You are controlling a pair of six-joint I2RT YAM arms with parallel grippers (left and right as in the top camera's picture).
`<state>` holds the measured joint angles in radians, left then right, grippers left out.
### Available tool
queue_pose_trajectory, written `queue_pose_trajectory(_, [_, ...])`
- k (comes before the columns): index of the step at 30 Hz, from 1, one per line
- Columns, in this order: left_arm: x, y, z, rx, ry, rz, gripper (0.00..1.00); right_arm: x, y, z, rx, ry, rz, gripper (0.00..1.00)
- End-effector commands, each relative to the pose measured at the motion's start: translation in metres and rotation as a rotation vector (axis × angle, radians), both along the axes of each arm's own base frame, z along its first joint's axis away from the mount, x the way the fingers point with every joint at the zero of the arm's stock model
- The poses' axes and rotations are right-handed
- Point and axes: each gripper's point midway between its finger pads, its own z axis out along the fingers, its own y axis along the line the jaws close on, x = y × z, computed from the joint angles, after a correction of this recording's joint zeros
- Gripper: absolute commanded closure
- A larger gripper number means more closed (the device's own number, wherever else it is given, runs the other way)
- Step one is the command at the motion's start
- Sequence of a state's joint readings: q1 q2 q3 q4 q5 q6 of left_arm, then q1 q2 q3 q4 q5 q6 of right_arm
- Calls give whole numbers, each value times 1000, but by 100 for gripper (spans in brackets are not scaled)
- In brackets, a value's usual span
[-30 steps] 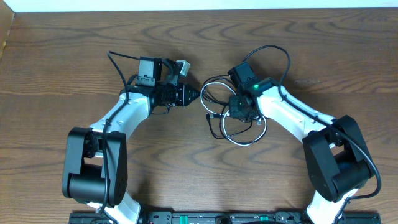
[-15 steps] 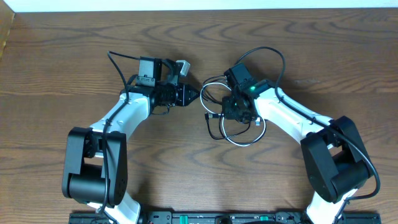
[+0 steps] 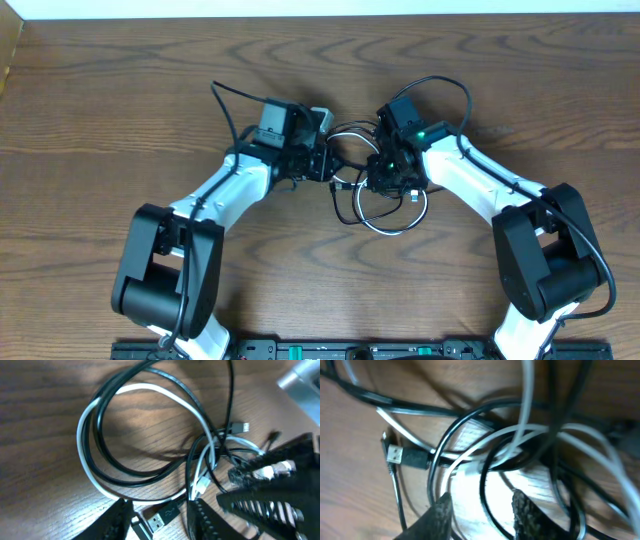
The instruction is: Untangle cables
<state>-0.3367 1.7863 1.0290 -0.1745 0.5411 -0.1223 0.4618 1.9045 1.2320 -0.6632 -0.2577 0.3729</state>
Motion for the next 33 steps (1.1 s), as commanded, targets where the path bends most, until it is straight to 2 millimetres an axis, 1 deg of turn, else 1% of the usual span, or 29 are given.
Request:
queue_pose_trajectory(1, [0,5,-15,44,70,109,54,-11,8,2,102,31,98,61])
queue_pose_trajectory(3, [-3,1,-14,32,106,133,53,-15,23,15,255,31,206,57])
queue_pose_trajectory(4, [-6,-1,-10,39,128,135,53,-18,30,27,363,30,261,54])
queue_pose_trajectory(5, [-7,-2,-6,47,144,130,53,-18,31,34,424,38,262,53])
queue_pose_trajectory(8, [-11,-9,12,81,188,114,52,-6,15,37,452,33,208,52])
queue_pose_trajectory(10, [-13,-18,25,86,194,92,53,2,4,37,453,25,175,53])
queue_pose_trajectory(12, [-16,-27,31,89,190,75,52,11,-4,43,460,8,151,53])
queue_pose_trajectory(14, [-18,-28,27,118,201,118,50,19,-10,57,474,-22,141,53])
queue_pose_trajectory(15, [-18,-27,24,137,205,138,49,23,-13,67,481,-47,148,52])
queue_pose_trajectory(16, [-20,-28,21,148,214,144,43,26,-16,74,474,-69,148,51])
queue_pose_trajectory(17, [-23,-31,20,150,221,141,37,29,-21,78,447,-87,139,49])
queue_pose_trajectory(18, [-27,-33,18,155,232,138,36,30,-28,77,397,-100,125,46])
queue_pose_trajectory(19, [-30,-35,16,160,236,128,35,30,-37,72,328,-102,108,41])
queue_pose_trajectory(20, [-34,-37,15,166,240,120,35,29,-46,66,263,-94,95,38])
queue_pose_trajectory(22, [-40,-40,10,187,243,107,35,21,-63,51,127,-58,77,33])
queue_pose_trajectory(24, [-46,-42,4,211,248,110,35,13,-73,36,27,-34,77,30])
queue_pose_trajectory(26, [-50,-42,-3,245,253,126,35,5,-74,23,-24,-18,93,29])
queue_pose_trajectory(28, [-53,-42,-12,282,263,143,35,-2,-71,12,-49,-5,114,29])
queue_pose_trajectory(30, [-56,-42,-21,304,279,155,35,-6,-69,3,-77,-7,129,26])
queue_pose_trajectory(33, [-60,-43,-37,327,316,173,35,-9,-73,-6,-144,-18,117,22])
